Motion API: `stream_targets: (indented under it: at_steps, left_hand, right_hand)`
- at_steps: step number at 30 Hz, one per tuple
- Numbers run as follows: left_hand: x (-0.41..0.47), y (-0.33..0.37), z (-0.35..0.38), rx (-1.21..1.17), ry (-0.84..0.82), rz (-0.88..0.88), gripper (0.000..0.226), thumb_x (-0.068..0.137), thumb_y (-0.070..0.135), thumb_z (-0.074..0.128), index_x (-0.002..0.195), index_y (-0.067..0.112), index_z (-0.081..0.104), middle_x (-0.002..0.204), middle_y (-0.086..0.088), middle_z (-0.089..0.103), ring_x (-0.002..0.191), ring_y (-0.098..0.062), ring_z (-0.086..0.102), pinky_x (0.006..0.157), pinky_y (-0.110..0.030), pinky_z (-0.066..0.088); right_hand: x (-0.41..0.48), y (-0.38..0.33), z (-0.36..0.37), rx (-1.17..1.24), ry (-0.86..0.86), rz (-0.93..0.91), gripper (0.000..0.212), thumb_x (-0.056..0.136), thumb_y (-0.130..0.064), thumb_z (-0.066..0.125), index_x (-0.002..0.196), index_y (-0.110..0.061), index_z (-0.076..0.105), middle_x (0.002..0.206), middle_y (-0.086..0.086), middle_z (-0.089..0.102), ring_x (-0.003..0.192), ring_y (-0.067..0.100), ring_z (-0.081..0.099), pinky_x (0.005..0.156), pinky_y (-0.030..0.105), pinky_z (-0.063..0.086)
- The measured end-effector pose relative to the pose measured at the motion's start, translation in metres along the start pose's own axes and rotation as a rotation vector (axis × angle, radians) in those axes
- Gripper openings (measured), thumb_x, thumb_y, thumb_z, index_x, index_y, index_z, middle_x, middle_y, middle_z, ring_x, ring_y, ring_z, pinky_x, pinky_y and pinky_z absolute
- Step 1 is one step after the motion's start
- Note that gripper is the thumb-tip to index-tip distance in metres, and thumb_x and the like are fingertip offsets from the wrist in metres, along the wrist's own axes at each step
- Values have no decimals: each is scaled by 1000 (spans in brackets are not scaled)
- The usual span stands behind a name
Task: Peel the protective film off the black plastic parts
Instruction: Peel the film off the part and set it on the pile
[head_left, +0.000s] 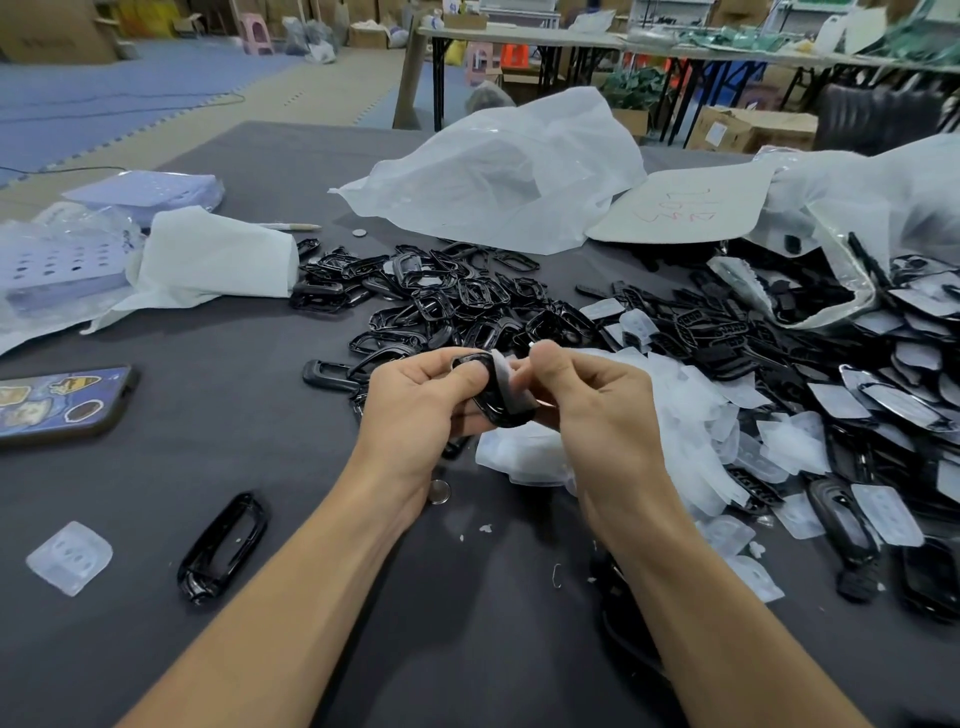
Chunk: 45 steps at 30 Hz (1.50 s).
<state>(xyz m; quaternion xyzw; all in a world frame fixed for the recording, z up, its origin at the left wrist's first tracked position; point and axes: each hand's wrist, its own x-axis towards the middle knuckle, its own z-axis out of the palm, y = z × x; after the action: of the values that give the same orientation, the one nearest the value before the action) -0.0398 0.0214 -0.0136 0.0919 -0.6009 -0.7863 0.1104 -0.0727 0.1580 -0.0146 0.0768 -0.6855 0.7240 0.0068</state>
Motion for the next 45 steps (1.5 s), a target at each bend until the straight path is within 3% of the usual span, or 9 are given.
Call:
stream_targets:
  at_steps: [3, 6, 10, 18, 24, 30, 39, 42, 45]
  left_hand:
    - [1, 0, -1, 15, -8, 15, 28, 96, -3, 61, 85, 13, 81, 85, -13, 80, 71, -21, 78, 60, -23, 59]
    - [2, 1, -3, 28, -38, 30, 34, 96, -4, 60, 80, 17, 82, 81, -10, 79, 70, -19, 77, 60, -24, 59]
    - [4, 2, -6, 1, -78, 6, 36, 97, -2, 60, 79, 20, 83, 77, -7, 77, 67, -18, 75, 61, -27, 60]
    - [4, -8, 0, 91, 72, -93, 28, 96, -3, 64, 82, 13, 82, 82, -13, 79, 70, -25, 78, 57, -25, 59]
    - [4, -7, -3, 106, -49, -150, 16, 95, 10, 71, 90, 18, 85, 83, -14, 74, 72, -19, 69, 64, -31, 62]
    - [2, -3, -1, 71, -90, -213, 38, 106, 19, 54, 83, 13, 85, 87, -16, 80, 77, -25, 79, 60, -26, 60]
    - [1, -2, -3, 31, -99, -232, 43, 104, 28, 52, 83, 8, 83, 95, -22, 78, 78, -33, 78, 60, -31, 60]
    - [3, -3, -4, 84, -130, -232, 31, 80, 33, 65, 85, 8, 83, 93, -22, 78, 84, -36, 78, 79, -50, 64]
    - [4, -4, -5, 148, -171, -252, 49, 59, 33, 64, 94, 3, 79, 95, -19, 79, 91, -35, 78, 110, -77, 33]
  right_hand:
    - [-1, -2, -1, 50, 6, 41, 8, 89, -11, 77, 85, -17, 79, 79, 1, 79, 77, 15, 75, 76, 30, 60]
    - [1, -1, -5, 62, -14, 108, 30, 85, 3, 77, 107, -17, 70, 93, 7, 80, 87, 30, 78, 81, 40, 62]
    - [4, -8, -11, 192, -140, 242, 36, 87, 6, 73, 118, -12, 67, 81, 6, 75, 77, 25, 66, 70, 27, 56]
    - [4, -21, -20, 251, -139, 206, 24, 84, 5, 73, 71, -15, 79, 66, 3, 63, 61, 13, 49, 63, 23, 45]
    - [-2, -12, -11, -312, -134, -60, 13, 82, -12, 82, 73, -22, 79, 67, -5, 75, 62, 8, 68, 67, 28, 55]
    - [-4, -6, -11, -443, -33, -195, 17, 79, -21, 87, 72, -24, 73, 62, -13, 72, 59, 3, 68, 58, 14, 50]
    - [-5, -9, -10, -520, -24, -236, 16, 78, -14, 86, 72, -25, 76, 63, -13, 71, 62, 7, 69, 64, 33, 57]
    - [-4, -8, -11, -502, -45, -218, 16, 78, -13, 86, 71, -25, 77, 63, -12, 72, 61, 9, 70, 64, 32, 58]
    - [-1, -7, -12, -458, -54, -192, 16, 78, -14, 86, 70, -25, 78, 64, -11, 73, 61, 6, 69, 62, 24, 56]
